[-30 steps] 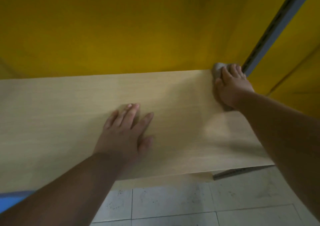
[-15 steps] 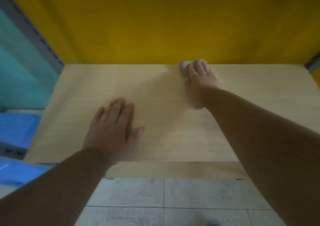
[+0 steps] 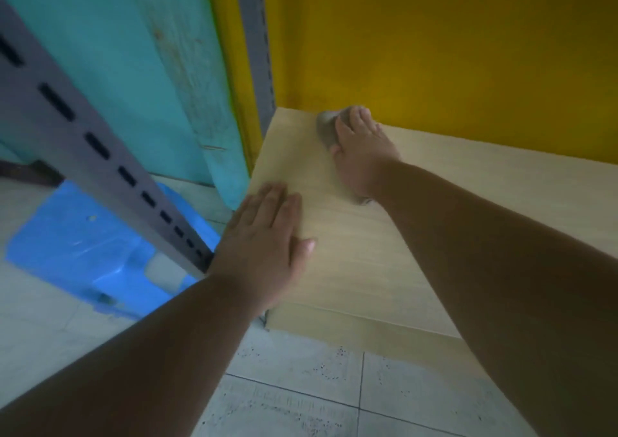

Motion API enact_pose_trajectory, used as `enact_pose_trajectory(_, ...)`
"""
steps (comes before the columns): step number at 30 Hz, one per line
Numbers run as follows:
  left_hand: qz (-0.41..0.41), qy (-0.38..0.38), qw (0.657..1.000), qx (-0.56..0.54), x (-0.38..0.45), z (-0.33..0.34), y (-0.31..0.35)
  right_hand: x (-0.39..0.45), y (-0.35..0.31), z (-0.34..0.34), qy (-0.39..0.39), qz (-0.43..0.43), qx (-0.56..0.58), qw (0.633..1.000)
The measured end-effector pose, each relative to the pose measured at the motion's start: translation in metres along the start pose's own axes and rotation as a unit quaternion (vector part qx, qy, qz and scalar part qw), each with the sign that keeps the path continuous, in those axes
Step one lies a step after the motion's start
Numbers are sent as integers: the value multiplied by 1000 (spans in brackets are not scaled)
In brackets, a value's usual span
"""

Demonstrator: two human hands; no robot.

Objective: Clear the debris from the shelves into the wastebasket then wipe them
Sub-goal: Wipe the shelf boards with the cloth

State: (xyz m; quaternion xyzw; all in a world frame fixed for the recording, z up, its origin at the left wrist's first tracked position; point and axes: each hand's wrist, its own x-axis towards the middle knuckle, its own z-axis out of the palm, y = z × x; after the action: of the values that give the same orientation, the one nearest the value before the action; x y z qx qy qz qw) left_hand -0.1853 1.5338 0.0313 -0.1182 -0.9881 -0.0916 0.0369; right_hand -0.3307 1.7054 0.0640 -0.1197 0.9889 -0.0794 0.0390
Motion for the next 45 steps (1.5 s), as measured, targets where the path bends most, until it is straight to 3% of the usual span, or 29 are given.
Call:
enact_pose_trajectory(10, -17, 10, 1000, 0, 0, 3, -1, 38, -41, 4, -38, -182, -38, 982)
enact_pose_trajectory(13, -29, -2, 1000, -5, 0, -2, 2, 23, -35, -5, -77, -236, 27, 968)
enact_pose_trajectory(15, -45, 3, 998, -31, 1, -7, 5, 3, -24, -12, -62, -245, 98, 962)
enact_pose_trajectory(17, -59, 21, 996, -64, 7, -12, 10, -19, 3, -17, 10, -210, 101, 972)
enact_pose_trajectory(19, -50, 43, 996, -61, 25, -18, 15, -36, 45, -20, 70, -120, 68, 988)
enact_pose_trajectory(23, 14, 2, 999, 33, 84, -25, 15, -56, 108, -13, 11, 31, -23, 999)
enact_pose_trajectory(27, 40, -49, 996, 63, 108, -15, 13, -69, 120, 1, -1, 11, -58, 998)
enact_pose_trajectory(30, -23, -32, 995, 96, 96, -20, 28, -67, 119, 2, 15, 21, -60, 998)
enact_pose_trajectory(33, -111, -89, 977, 158, 80, -26, 62, -68, 116, 5, 20, 21, -70, 997)
enact_pose_trajectory(35, -126, -107, 973, 164, 73, -33, 76, -68, 114, 6, 24, 22, -69, 997)
enact_pose_trajectory(38, -9, -35, 985, 167, 67, -32, 59, -67, 110, 6, 20, 28, -64, 997)
enact_pose_trajectory(40, 76, -28, 991, 106, 62, -23, 42, -67, 110, 6, 22, 26, -66, 997)
enact_pose_trajectory(42, 67, -53, 995, 50, 52, -16, 34, -68, 112, 6, 22, 25, -65, 997)
enact_pose_trajectory(45, 10, -34, 998, 49, 40, -17, 35, -66, 113, 5, 16, 24, -74, 997)
